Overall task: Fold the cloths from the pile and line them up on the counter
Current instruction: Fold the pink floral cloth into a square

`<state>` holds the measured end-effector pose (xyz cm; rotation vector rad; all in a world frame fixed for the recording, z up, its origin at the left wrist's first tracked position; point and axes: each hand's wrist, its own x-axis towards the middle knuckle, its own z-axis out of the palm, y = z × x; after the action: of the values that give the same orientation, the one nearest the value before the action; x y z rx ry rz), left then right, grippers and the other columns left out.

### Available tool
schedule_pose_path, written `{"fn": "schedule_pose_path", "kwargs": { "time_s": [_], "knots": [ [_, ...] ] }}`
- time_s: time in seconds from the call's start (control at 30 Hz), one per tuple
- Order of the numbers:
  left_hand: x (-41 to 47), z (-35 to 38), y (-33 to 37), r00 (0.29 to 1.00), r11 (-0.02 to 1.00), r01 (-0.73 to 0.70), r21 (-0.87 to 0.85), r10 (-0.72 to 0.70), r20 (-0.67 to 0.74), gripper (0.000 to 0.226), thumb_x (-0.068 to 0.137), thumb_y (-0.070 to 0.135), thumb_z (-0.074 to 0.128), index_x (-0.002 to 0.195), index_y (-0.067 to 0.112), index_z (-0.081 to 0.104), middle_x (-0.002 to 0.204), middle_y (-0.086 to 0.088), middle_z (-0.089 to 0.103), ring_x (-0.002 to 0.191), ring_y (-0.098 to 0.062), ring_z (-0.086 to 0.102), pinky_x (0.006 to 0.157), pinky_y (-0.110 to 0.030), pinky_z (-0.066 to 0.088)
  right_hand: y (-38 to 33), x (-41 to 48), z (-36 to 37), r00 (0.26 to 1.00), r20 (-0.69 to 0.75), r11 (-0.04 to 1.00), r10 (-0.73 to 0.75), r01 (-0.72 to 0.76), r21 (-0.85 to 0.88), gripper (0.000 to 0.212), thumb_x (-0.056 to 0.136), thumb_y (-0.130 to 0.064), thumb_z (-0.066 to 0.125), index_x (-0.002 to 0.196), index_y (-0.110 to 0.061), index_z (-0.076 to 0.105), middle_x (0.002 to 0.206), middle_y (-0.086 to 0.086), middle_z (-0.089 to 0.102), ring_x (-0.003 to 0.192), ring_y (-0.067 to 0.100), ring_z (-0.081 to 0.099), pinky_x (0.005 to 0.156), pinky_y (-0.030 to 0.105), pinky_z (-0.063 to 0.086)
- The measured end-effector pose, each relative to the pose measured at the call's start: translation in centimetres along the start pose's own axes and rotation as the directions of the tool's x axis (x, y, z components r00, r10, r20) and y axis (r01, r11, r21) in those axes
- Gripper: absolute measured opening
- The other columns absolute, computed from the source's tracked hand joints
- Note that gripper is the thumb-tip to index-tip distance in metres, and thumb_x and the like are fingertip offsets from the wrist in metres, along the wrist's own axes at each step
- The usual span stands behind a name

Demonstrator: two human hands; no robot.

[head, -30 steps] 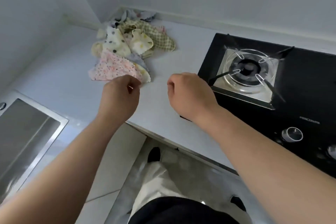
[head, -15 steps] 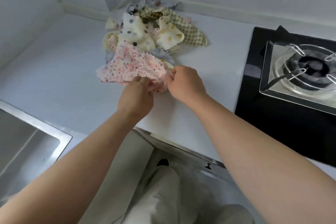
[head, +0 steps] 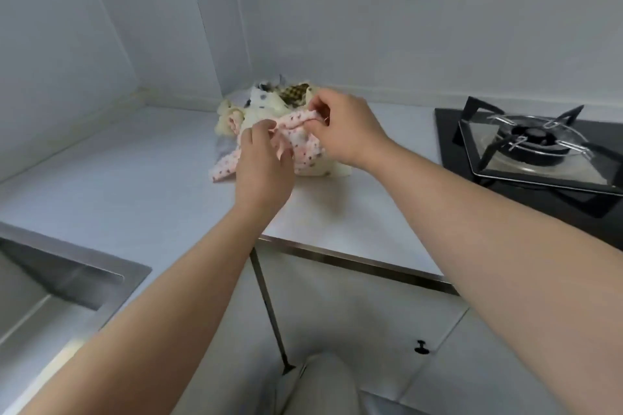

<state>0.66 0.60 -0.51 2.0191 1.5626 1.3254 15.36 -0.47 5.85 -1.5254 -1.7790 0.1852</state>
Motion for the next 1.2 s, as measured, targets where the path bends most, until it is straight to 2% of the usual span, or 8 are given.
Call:
{"fn": "schedule_pose_path", "kwargs": {
  "time_s": [0.1, 0.2, 0.3, 0.47, 0.53, 0.8, 0.97, 1.2],
  "knots": [
    [0.8, -2.6, 2.5, 0.995, 0.995, -0.064, -0.075, 0.058, -0.078, 0.044, 0.095, 0.017, 0.057, 0.137, 0.017, 0.045, 0.136, -0.005, 0.045, 0.1, -0.024, 0.057, 0.075, -0.018, 0.032, -4.1, 0.4, -3.0, 0.997, -0.022, 0.996, -0.075, 0.074, -0.053, 0.01, 0.092, -0.017, 0.06, 0.1, -0.021, 0.064, 0.081, -0.007, 0.06, 0.08, 0.02, 0.056, 0.072, 0.03, 0.045],
    [1.4, -4.7, 4.3, 0.986, 0.986, -0.162, -0.049, 0.16, -0.052, 0.053, 0.092, 0.029, 0.065, 0.14, 0.022, 0.045, 0.14, -0.004, 0.041, 0.113, -0.024, 0.055, 0.086, -0.03, 0.043, -6.6, 0.5, -5.7, 0.998, 0.012, 0.994, -0.065, 0.066, -0.082, 0.019, 0.092, -0.011, 0.053, 0.097, -0.021, 0.069, 0.09, -0.006, 0.068, 0.086, 0.015, 0.061, 0.076, 0.026, 0.049],
    [1.9, -6.2, 6.1, 0.975, 0.976, -0.216, -0.037, 0.218, 0.051, 0.058, 0.086, 0.042, 0.07, 0.139, 0.029, 0.05, 0.137, 0.001, 0.046, 0.112, -0.019, 0.054, 0.088, -0.036, 0.048, -8.3, -0.2, -8.2, 0.994, 0.085, 0.987, -0.072, 0.084, -0.138, 0.028, 0.091, -0.006, 0.049, 0.098, -0.02, 0.073, 0.088, -0.009, 0.067, 0.086, 0.01, 0.059, 0.067, 0.007, 0.042],
    [1.7, -7.3, 9.0, 0.931, 0.951, -0.193, -0.243, 0.256, 0.261, 0.014, 0.083, 0.029, 0.077, 0.094, 0.024, 0.069, 0.069, 0.017, 0.054, 0.059, -0.007, 0.043, 0.052, -0.019, 0.033, -9.1, -1.5, -12.0, 0.989, 0.132, 0.974, -0.072, 0.098, -0.204, 0.029, 0.091, -0.005, 0.05, 0.093, -0.022, 0.073, 0.086, -0.011, 0.068, 0.088, 0.011, 0.062, 0.076, 0.026, 0.05],
    [1.7, -7.3, 9.7, 0.914, 0.943, -0.155, -0.295, 0.25, 0.319, 0.019, 0.08, 0.028, 0.081, 0.08, 0.023, 0.063, 0.053, 0.017, 0.049, 0.049, -0.003, 0.041, 0.046, -0.016, 0.031, -8.4, -2.1, -13.3, 0.99, 0.134, 0.96, -0.055, 0.089, -0.265, 0.025, 0.093, -0.008, 0.052, 0.098, -0.021, 0.073, 0.091, -0.007, 0.067, 0.089, 0.014, 0.062, 0.076, 0.027, 0.051],
    [1.3, -6.2, 13.1, 0.867, 0.956, -0.267, -0.122, 0.294, 0.402, 0.046, 0.084, 0.056, 0.068, 0.073, 0.014, 0.056, 0.062, 0.007, 0.05, 0.055, -0.009, 0.045, 0.048, -0.019, 0.032, -3.6, -4.2, -17.3, 0.994, 0.022, 0.979, 0.103, -0.098, -0.177, 0.018, 0.097, -0.01, 0.055, 0.105, -0.018, 0.069, 0.095, 0.0, 0.066, 0.046, 0.017, 0.067, 0.042, 0.017, 0.046],
    [3.0, -5.6, 13.3, 0.83, 0.942, -0.334, 0.021, 0.284, 0.48, 0.051, 0.084, 0.049, 0.073, 0.065, 0.01, 0.048, 0.06, 0.003, 0.042, 0.055, -0.015, 0.039, 0.054, -0.029, 0.029, -1.0, -4.6, -18.5, 0.986, -0.09, 0.97, 0.142, -0.157, -0.184, 0.018, 0.097, -0.01, 0.056, 0.106, -0.015, 0.07, 0.1, 0.006, 0.069, 0.07, 0.021, 0.073, 0.062, 0.026, 0.058],
    [4.6, -4.7, 12.0, 0.866, 0.934, -0.34, 0.112, 0.264, 0.424, 0.03, 0.081, 0.044, 0.078, 0.082, 0.018, 0.064, 0.078, 0.001, 0.064, 0.072, -0.019, 0.058, 0.063, -0.033, 0.043, 1.9, -5.2, -19.9, 0.97, -0.169, 0.938, 0.176, -0.217, -0.269, 0.016, 0.093, -0.014, 0.061, 0.104, -0.016, 0.071, 0.102, 0.003, 0.068, 0.089, 0.018, 0.061, 0.072, 0.022, 0.041]
  ]
}}
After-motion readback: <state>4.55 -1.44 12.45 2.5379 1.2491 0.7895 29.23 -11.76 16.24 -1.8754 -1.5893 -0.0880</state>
